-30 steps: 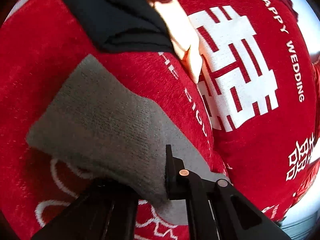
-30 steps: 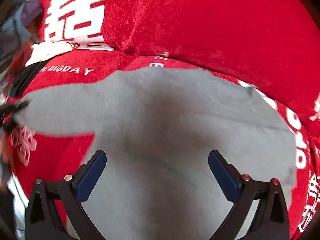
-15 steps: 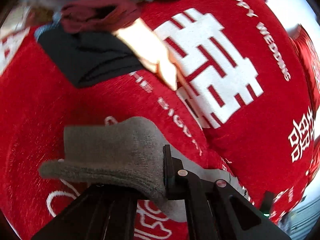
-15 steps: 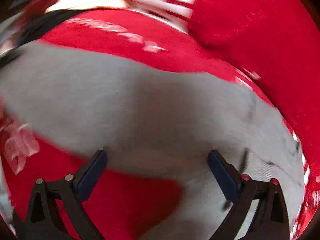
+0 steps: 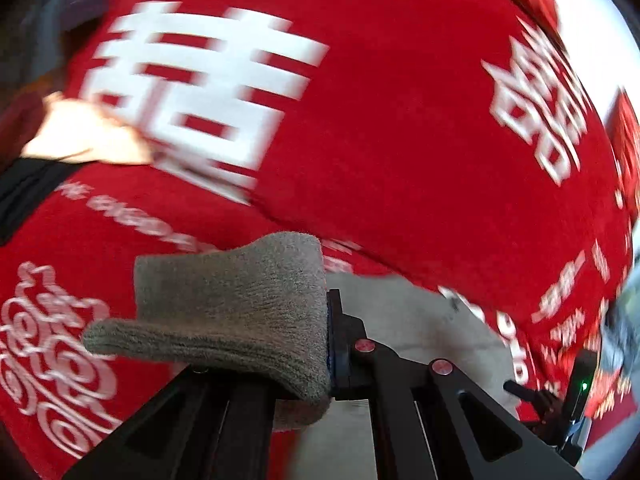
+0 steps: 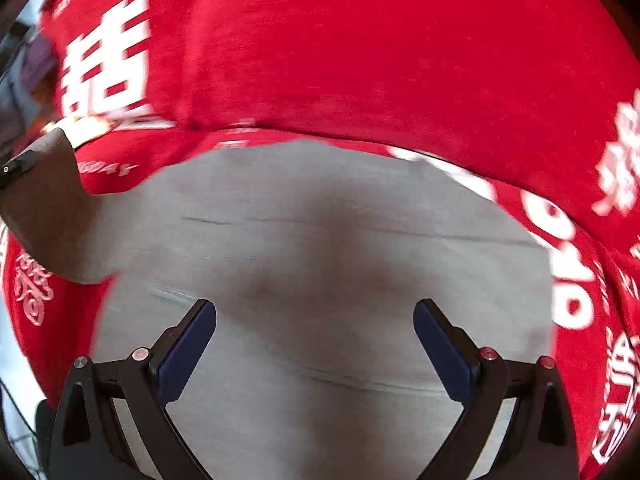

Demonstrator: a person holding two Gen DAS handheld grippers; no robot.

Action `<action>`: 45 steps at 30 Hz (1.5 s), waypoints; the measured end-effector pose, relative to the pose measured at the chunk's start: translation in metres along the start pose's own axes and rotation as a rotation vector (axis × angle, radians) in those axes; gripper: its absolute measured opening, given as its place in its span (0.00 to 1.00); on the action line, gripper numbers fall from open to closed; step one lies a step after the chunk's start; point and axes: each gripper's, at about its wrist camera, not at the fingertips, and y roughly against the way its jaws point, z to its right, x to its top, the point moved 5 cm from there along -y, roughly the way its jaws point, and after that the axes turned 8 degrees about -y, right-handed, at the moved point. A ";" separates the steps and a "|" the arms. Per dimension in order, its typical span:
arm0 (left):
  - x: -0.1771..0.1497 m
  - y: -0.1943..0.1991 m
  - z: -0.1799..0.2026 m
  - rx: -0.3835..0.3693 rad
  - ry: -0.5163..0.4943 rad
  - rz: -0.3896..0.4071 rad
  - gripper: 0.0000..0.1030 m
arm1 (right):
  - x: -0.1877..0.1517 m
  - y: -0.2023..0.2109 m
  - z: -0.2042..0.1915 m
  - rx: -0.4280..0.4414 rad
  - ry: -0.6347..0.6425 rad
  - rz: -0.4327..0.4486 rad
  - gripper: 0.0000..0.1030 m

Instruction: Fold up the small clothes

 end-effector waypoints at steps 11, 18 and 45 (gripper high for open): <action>-0.054 -0.096 0.218 -0.070 -0.264 -0.208 0.05 | -0.030 0.002 0.137 0.018 -0.168 0.023 0.97; -0.097 -0.149 0.274 -0.028 -0.335 -0.317 0.05 | -0.045 -0.003 0.182 0.039 -0.227 0.027 0.97; -0.113 -0.163 0.269 -0.273 -0.173 -0.495 0.90 | -0.056 0.000 0.169 0.109 -0.152 0.038 0.97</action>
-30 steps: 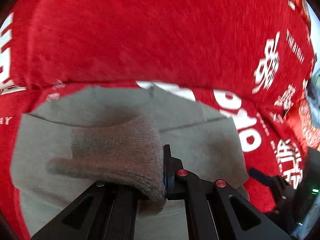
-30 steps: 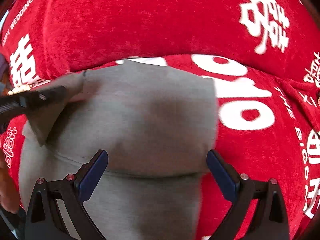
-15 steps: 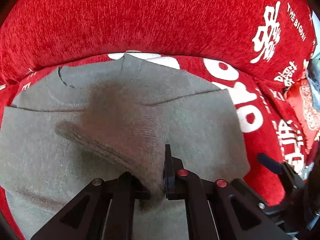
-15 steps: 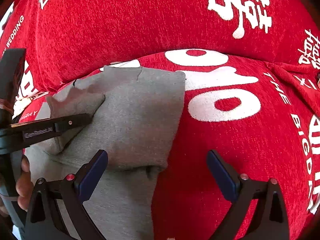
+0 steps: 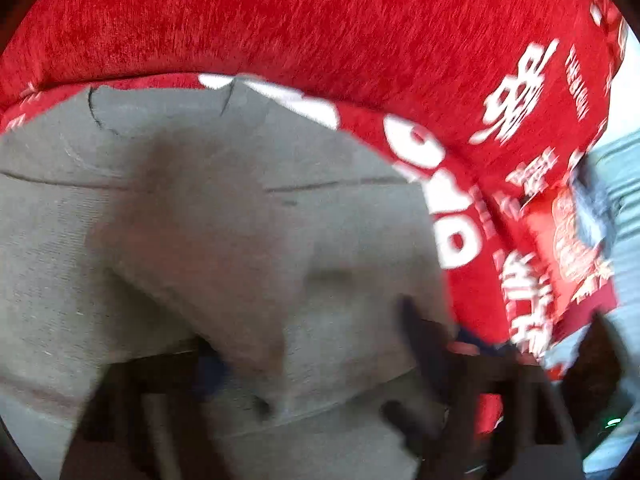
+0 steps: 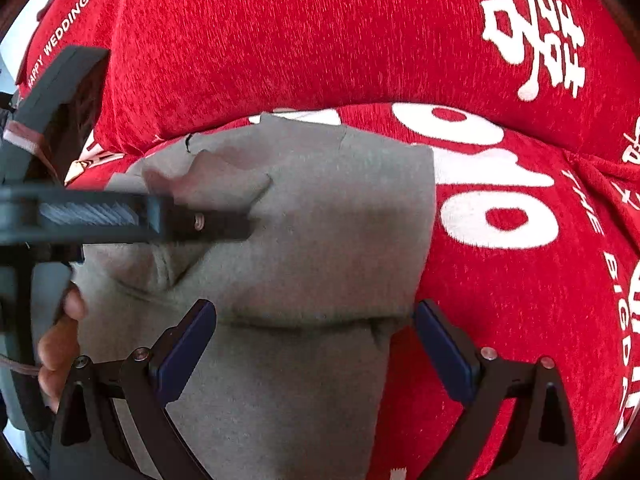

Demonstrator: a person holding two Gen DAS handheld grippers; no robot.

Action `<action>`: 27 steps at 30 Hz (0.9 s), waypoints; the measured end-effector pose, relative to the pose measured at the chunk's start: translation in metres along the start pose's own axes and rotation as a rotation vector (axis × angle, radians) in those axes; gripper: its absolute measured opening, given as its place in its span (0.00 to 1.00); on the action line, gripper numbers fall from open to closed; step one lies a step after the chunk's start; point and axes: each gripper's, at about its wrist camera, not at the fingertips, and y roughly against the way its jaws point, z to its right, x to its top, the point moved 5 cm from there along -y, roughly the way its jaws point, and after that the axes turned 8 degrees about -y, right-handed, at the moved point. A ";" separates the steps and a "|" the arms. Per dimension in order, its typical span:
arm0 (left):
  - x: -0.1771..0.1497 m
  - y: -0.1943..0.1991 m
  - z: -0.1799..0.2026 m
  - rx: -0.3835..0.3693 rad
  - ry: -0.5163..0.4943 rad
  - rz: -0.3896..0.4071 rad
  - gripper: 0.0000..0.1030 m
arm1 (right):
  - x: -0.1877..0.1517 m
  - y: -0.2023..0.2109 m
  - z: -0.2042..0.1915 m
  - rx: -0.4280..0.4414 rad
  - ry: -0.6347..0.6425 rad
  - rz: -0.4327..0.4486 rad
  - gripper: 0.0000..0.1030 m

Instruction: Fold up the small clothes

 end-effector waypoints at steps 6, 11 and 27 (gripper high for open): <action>0.001 0.026 0.012 0.050 -0.040 0.028 0.90 | -0.003 0.001 0.003 -0.005 -0.009 -0.007 0.97; -0.001 0.085 -0.003 -0.021 -0.013 0.148 0.90 | 0.002 0.005 -0.009 -0.002 0.021 0.010 0.97; -0.047 0.095 -0.150 0.424 0.152 0.148 0.90 | 0.039 -0.033 -0.120 -0.005 0.151 0.011 0.72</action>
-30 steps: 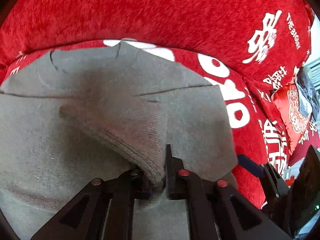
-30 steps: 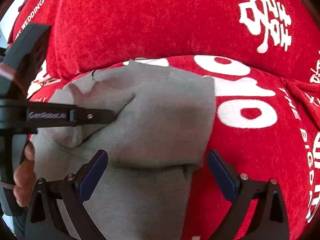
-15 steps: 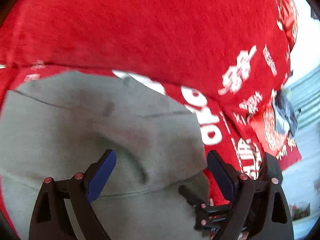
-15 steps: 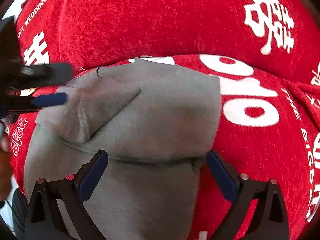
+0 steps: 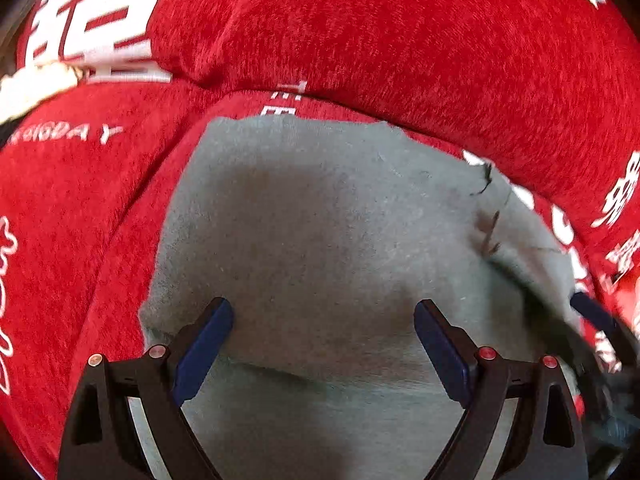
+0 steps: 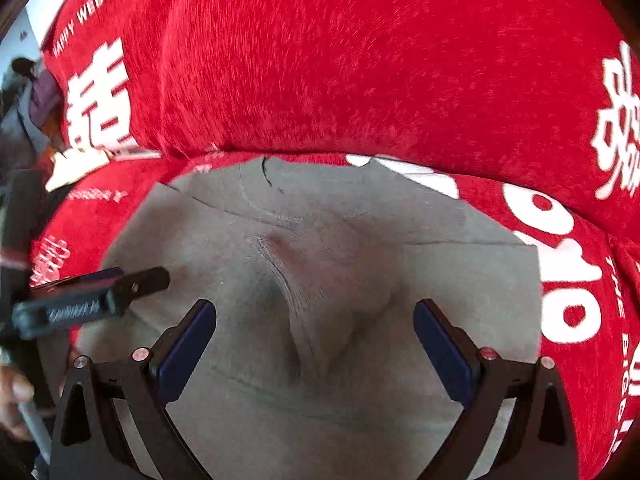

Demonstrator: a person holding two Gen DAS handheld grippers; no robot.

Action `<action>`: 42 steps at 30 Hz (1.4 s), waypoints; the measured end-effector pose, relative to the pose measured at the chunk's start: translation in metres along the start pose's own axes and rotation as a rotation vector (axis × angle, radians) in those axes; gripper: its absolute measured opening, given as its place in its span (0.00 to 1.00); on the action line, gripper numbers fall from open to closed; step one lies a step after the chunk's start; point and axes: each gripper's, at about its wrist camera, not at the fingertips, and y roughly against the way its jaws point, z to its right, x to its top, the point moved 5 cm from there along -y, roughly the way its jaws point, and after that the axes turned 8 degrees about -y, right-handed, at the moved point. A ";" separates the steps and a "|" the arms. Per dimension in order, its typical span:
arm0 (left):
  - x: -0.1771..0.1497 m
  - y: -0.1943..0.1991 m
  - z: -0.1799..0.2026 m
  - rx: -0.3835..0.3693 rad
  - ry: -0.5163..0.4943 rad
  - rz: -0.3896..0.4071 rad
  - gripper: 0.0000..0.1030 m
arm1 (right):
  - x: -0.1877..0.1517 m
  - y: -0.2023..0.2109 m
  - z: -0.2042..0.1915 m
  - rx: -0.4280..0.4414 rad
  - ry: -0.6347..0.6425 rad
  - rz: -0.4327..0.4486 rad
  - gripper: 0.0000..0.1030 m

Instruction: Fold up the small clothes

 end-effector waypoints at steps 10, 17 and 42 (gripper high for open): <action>-0.005 0.003 0.011 -0.043 -0.090 0.001 0.90 | -0.006 0.008 0.073 0.092 -0.258 0.022 0.12; -0.004 0.016 0.016 -0.031 -0.166 0.008 0.90 | -0.030 0.011 0.110 0.121 -0.371 -0.008 0.48; -0.021 0.039 -0.020 -0.022 -0.136 0.033 0.91 | -0.047 0.033 0.099 -0.275 -0.098 -0.013 0.77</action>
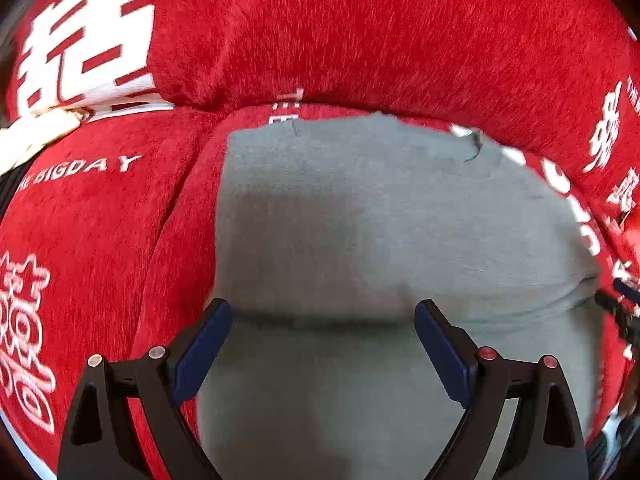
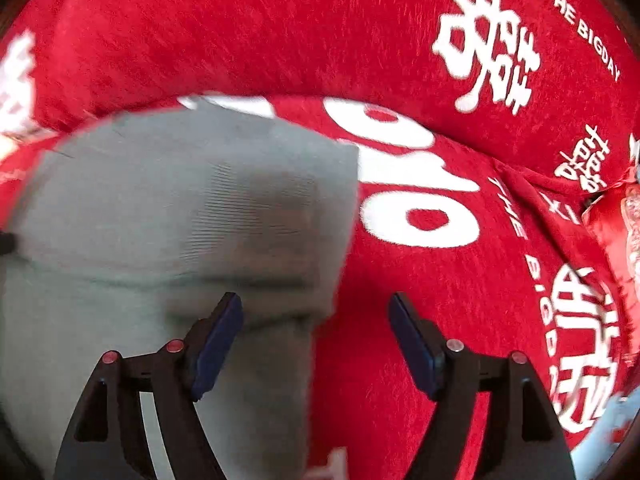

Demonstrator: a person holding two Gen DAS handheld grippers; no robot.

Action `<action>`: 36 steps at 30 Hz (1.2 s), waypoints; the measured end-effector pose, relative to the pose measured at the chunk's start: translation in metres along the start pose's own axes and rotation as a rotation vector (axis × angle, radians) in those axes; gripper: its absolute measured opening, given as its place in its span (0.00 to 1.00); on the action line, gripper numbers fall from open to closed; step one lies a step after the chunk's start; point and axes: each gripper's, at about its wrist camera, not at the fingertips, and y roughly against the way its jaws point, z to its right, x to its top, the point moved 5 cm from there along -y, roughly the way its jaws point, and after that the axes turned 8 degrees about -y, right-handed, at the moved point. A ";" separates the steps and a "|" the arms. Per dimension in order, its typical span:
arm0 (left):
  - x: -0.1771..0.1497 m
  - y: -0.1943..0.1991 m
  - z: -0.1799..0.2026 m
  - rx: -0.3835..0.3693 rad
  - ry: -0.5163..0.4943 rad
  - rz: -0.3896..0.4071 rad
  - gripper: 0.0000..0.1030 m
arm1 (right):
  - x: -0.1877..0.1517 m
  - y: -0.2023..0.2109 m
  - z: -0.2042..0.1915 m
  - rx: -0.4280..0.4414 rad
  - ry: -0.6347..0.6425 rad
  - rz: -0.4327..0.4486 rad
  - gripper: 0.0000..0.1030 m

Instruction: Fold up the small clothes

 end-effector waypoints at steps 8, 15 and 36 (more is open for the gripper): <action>-0.036 0.002 0.074 -0.051 -0.266 -0.082 0.92 | -0.078 0.013 -0.127 0.268 0.360 -0.104 0.77; -0.082 0.030 0.042 -0.019 -0.301 -0.045 1.00 | -0.100 0.014 -0.079 0.262 0.350 -0.126 0.81; -0.091 0.039 0.093 0.003 -0.326 -0.079 1.00 | -0.134 0.051 -0.108 0.186 0.490 -0.027 0.94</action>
